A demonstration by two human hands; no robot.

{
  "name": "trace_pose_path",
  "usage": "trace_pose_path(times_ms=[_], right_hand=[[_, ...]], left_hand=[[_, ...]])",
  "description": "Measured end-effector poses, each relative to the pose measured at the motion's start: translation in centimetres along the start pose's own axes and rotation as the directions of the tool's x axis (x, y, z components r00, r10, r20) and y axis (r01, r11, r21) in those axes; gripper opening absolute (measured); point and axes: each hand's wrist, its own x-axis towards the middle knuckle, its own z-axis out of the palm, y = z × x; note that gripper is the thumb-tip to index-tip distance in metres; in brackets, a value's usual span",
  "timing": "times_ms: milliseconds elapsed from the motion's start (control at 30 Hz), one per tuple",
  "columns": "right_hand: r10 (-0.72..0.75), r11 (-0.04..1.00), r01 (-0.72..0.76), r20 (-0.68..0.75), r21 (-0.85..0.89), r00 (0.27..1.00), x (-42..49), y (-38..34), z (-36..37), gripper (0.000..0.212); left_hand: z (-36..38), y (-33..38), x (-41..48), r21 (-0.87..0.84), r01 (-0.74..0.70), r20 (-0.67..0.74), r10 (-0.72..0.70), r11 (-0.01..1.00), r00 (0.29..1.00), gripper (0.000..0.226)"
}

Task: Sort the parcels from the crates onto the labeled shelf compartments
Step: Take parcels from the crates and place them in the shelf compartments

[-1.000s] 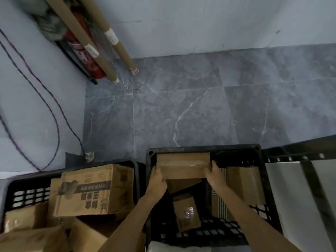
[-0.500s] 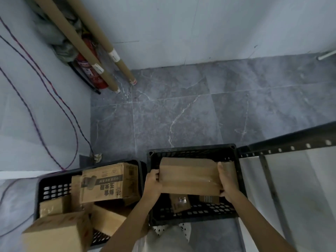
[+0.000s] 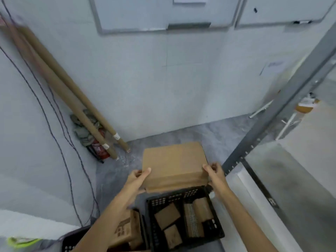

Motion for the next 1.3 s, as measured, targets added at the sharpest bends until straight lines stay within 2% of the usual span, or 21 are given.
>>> trace_pose_path(times_ms=[67,200,300,400,567,700,800,967,1100,1167,1300], right_hand=[[-0.102,0.995,0.103,-0.033,0.011,0.994,-2.7,-2.7,-1.0,0.016],[-0.243,0.964,0.254,-0.125,0.082,0.962,-8.0,-5.4,-3.1,0.011],[-0.266,0.942,0.291,-0.155,0.168,0.951,-12.7,-6.5,-4.3,0.028],[-0.263,0.901,0.326,-0.238,0.285,0.935,-17.0,-6.7,-5.6,0.046],[-0.224,0.874,0.38,-0.443,0.303,0.868,-23.2,-5.3,-7.9,0.016],[-0.209,0.883,0.407,-0.58,0.234,0.787,-28.2,-3.7,-9.7,0.028],[-0.165,0.883,0.408,-0.66,0.232,0.733,-31.6,-2.5,-11.2,0.032],[-0.053,0.845,0.435,-0.76,0.311,0.648,-36.2,-1.0,-13.6,0.037],[-0.02,0.814,0.478,-0.807,0.33,0.591,-40.2,0.5,-15.2,0.041],[-0.011,0.814,0.49,-0.835,0.311,0.55,-42.2,1.6,-16.0,0.032],[0.005,0.8,0.534,-0.893,0.273,0.449,-46.8,4.2,-18.0,0.023]], left_hand=[[-0.4,2.4,-1.7,-0.001,-0.02,0.139,0.02,1.0,0.99,0.046],[0.5,6.6,-5.0,-0.001,-0.121,0.277,0.116,0.993,0.954,0.035],[1.1,8.7,-7.1,-0.025,-0.152,0.408,0.149,0.988,0.901,0.042],[2.1,9.5,-9.2,-0.055,-0.18,0.546,0.18,0.982,0.818,0.042],[4.5,8.9,-12.1,-0.05,-0.245,0.721,0.204,0.968,0.662,0.045],[7.0,8.4,-14.6,0.012,-0.292,0.849,0.145,0.956,0.509,0.055],[9.3,7.6,-16.7,0.042,-0.36,0.903,0.119,0.932,0.414,0.058],[13.1,5.4,-19.6,0.073,-0.49,0.942,0.103,0.869,0.321,0.073],[16.0,3.1,-22.2,0.096,-0.656,0.941,0.146,0.749,0.305,0.066],[17.3,1.8,-24.3,0.061,-0.706,0.945,0.188,0.706,0.269,0.066],[19.5,-0.4,-28.6,-0.022,-0.694,0.966,0.195,0.72,0.172,0.051]])
